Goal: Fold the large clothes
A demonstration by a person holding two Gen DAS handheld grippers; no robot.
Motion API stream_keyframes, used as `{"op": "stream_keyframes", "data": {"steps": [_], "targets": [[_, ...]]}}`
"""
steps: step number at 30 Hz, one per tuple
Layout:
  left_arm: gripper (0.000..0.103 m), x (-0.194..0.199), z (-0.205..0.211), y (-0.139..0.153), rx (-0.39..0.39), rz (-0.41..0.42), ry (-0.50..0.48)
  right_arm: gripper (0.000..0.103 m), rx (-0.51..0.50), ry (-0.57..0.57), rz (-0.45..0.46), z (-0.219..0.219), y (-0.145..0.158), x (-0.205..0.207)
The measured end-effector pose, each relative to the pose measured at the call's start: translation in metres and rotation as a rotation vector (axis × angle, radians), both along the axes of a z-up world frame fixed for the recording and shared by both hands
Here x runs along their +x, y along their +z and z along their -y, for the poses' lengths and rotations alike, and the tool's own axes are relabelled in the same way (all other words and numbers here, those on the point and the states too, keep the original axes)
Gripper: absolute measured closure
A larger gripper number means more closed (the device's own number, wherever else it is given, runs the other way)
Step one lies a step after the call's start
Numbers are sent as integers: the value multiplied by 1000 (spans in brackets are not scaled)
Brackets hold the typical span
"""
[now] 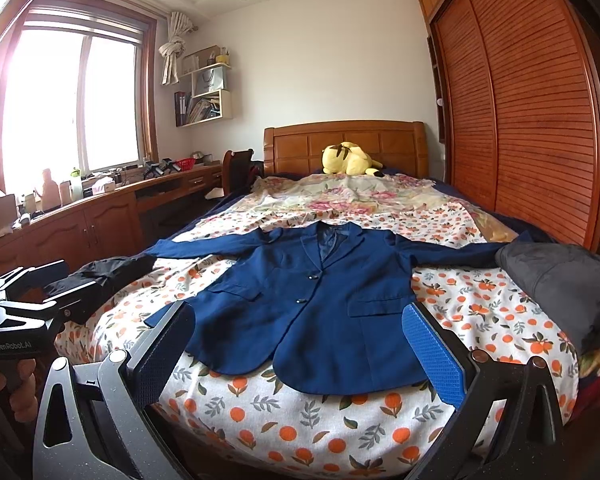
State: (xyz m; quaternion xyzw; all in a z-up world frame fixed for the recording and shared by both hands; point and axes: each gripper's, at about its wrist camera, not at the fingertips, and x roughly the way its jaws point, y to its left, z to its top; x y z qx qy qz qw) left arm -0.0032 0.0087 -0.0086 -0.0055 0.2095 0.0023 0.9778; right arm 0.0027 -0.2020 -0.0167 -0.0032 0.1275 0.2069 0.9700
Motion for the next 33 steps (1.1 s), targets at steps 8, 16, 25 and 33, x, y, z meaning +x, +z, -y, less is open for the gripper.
{"op": "stream_keyframes", "data": {"steps": [8,16,25,33], "targets": [[0,1,1,1,1,-1,1,0,-2,1,-1,-2,0,0],[0,2,2,0,2,-3,-1,0,-3,0,-3,-2,-1,0],[0,2,2,0,2,-2,1,0,-1,0,-3,-2,-1,-1],[0,2,6,1,3,1,-1,0,1,0,-4,-3,-1,-1]]}}
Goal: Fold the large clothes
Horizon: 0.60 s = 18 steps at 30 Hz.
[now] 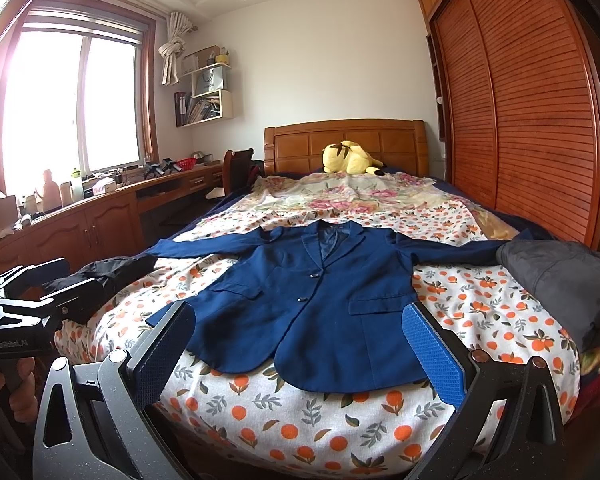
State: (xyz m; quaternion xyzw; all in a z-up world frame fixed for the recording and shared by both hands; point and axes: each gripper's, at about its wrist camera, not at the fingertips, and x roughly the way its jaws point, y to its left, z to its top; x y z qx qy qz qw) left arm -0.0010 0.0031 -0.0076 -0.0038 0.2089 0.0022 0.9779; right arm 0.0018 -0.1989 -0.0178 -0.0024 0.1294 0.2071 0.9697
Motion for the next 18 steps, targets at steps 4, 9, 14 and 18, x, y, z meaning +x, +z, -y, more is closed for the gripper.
{"op": "stream_keyframes", "data": {"steps": [4,9,14,18], "targets": [[0,0,1,1,0,1,0,0,1,0,0,0,0,0],[0,0,3,2,1,2,-2,0,3,-2,1,0,0,0],[0,0,4,3,2,2,-1,0,4,-1,2,0,0,0],[0,-1,3,3,1,3,-2,0,5,-1,1,0,0,0]]}}
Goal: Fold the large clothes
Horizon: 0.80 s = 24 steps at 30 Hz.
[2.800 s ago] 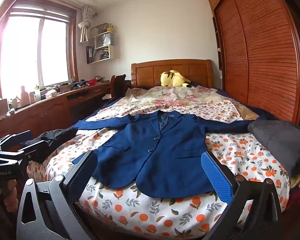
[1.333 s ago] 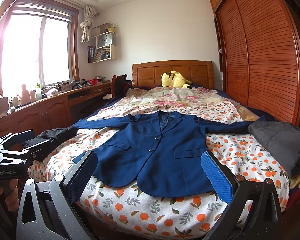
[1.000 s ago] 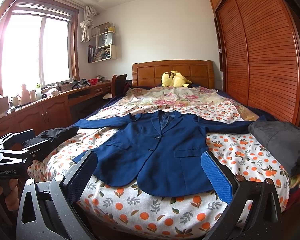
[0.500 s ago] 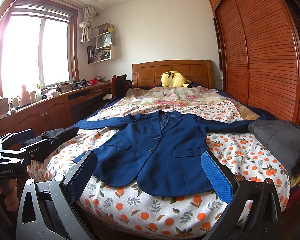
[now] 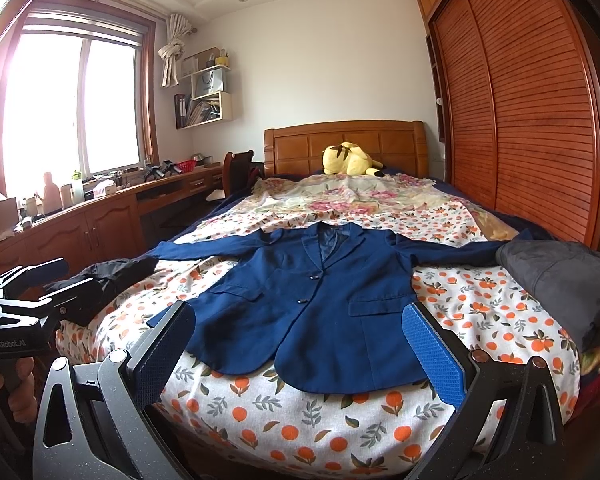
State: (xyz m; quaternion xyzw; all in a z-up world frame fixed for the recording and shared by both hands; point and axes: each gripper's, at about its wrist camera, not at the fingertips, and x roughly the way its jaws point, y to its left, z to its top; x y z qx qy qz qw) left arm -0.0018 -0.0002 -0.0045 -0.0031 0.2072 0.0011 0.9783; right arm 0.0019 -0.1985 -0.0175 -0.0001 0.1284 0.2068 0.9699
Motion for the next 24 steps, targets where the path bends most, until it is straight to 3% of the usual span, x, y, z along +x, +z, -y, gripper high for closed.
{"op": "stream_keyframes", "data": {"steps": [13,24], "targets": [[0,1,-2,0,-4,-12,2,0,1,4,-5,1,-1,2],[0,40,-27,-33,0,-80,60,0,-34,37,-38,-12,-20,45]]}}
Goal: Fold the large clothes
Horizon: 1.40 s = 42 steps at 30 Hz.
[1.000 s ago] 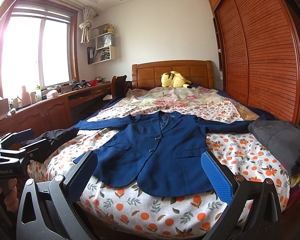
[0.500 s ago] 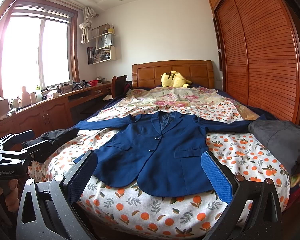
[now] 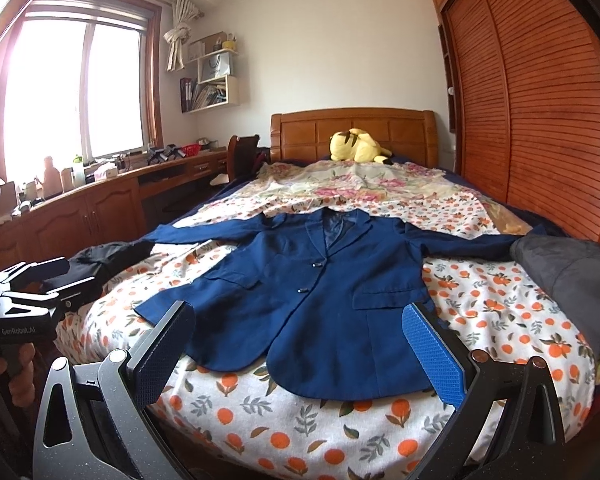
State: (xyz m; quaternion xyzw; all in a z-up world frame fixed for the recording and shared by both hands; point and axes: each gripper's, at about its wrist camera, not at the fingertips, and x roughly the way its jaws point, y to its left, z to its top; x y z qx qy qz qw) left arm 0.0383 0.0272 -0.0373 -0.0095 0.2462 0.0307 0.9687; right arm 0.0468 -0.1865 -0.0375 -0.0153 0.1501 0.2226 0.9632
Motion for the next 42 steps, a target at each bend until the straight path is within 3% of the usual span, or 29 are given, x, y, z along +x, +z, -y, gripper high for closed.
{"op": "stream_keyframes", "data": {"steps": [9,15,20,26,30,33,37,42], "targets": [[0,42,-28,-32,6,-58,52,0,-24,21,-55,-16,-15,62],[0,68,-42,-49,13,-84,72,0,-72,55,-52,-39,-18,98],[0,90,-54,-61,34,-121,81,0,-45,75,-44,-54,-18,134],[0,115,-75,-69,45,-150,102,0,-73,159,-120,-71,-22,177],[0,133,-91,-72,28,-166,116,0,-161,153,-102,-82,-24,200],[0,152,-105,-74,12,-179,117,0,-155,165,-140,-90,-32,218],[0,183,-124,-73,33,-186,121,0,-148,185,-184,-97,-36,228],[0,238,-140,-69,31,-201,86,1,-190,193,-173,-101,-36,231]]}}
